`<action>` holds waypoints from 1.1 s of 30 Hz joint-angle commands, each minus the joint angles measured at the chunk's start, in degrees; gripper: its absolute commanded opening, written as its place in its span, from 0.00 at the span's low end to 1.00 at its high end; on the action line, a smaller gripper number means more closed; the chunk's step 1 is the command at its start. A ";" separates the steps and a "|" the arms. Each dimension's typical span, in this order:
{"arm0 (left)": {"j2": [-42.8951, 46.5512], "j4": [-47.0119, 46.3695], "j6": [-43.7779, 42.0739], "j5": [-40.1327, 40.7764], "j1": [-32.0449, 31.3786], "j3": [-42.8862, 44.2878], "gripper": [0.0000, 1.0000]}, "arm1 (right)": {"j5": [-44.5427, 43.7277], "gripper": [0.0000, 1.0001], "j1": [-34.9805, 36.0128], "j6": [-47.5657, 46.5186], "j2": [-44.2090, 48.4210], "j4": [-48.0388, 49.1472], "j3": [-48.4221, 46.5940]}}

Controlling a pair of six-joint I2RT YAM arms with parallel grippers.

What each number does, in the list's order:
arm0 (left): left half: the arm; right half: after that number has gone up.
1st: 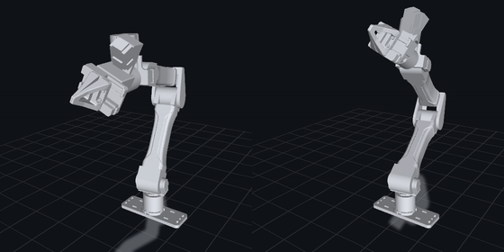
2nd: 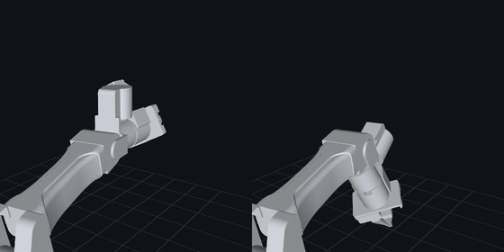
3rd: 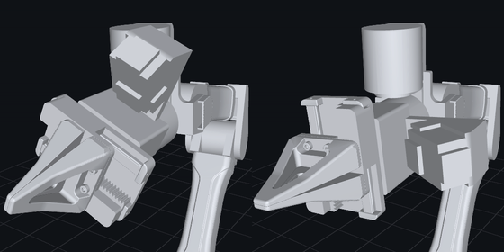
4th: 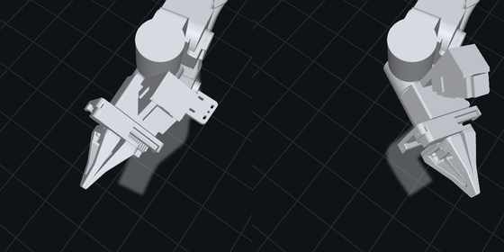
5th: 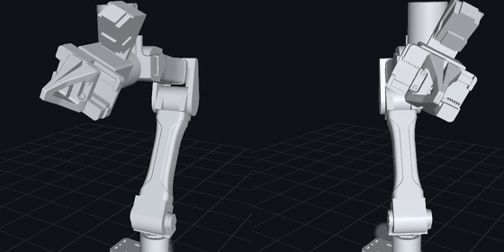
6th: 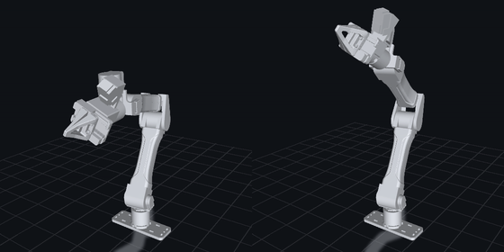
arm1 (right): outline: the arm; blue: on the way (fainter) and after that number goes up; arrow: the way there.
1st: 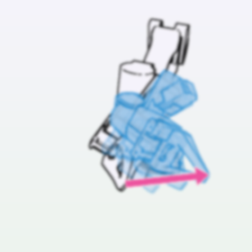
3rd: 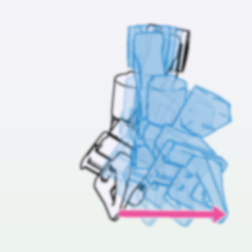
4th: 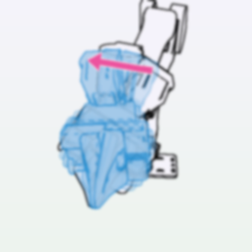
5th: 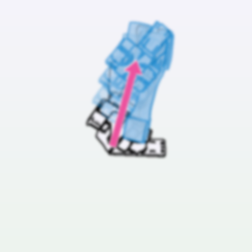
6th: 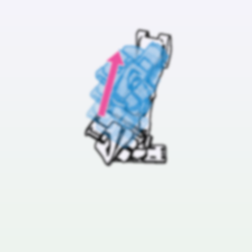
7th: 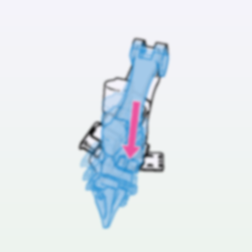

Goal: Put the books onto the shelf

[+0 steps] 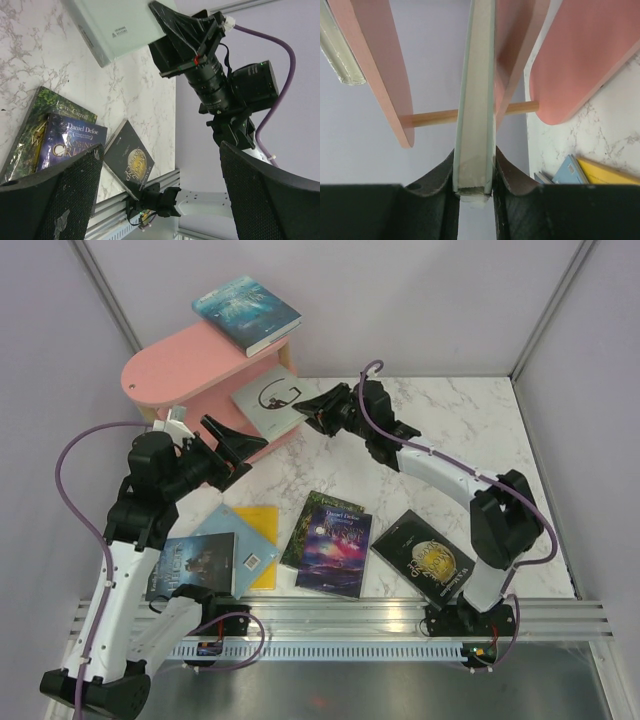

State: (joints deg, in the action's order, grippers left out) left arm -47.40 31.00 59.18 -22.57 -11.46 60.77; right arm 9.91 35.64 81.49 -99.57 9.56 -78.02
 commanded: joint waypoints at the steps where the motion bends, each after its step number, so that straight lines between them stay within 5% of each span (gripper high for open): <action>1: 0.55 3.88 -5.39 2.70 0.48 3.38 0.97 | 3.88 0.00 -1.09 2.97 -2.46 12.50 -7.40; 21: -0.59 10.56 -9.96 9.29 0.57 7.34 0.97 | 8.45 0.00 -6.81 14.04 -30.05 20.76 -26.48; 23: -0.94 10.83 -9.96 9.82 0.57 7.34 0.97 | 9.42 0.19 -7.16 14.74 -31.82 20.85 -28.06; 24: -1.12 10.74 -9.87 10.08 0.57 7.26 0.97 | 9.60 0.49 -7.42 14.83 -32.00 21.11 -28.24; 27: -1.82 10.74 -9.87 10.26 0.57 6.99 0.96 | 11.35 0.70 -7.77 14.40 -32.53 20.76 -27.98; 28: -1.82 10.92 -9.87 10.18 0.57 6.73 0.96 | 11.97 0.86 -7.86 14.22 -32.62 20.85 -27.80; 33: -1.65 10.74 -9.78 9.91 0.57 5.94 0.96 | 13.29 0.98 -8.04 12.56 -28.14 21.99 -19.29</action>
State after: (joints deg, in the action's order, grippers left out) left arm -49.50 41.74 51.55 -13.61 -11.31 66.04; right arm 22.31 27.88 94.98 -130.93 31.00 -101.12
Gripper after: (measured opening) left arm 0.963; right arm 0.971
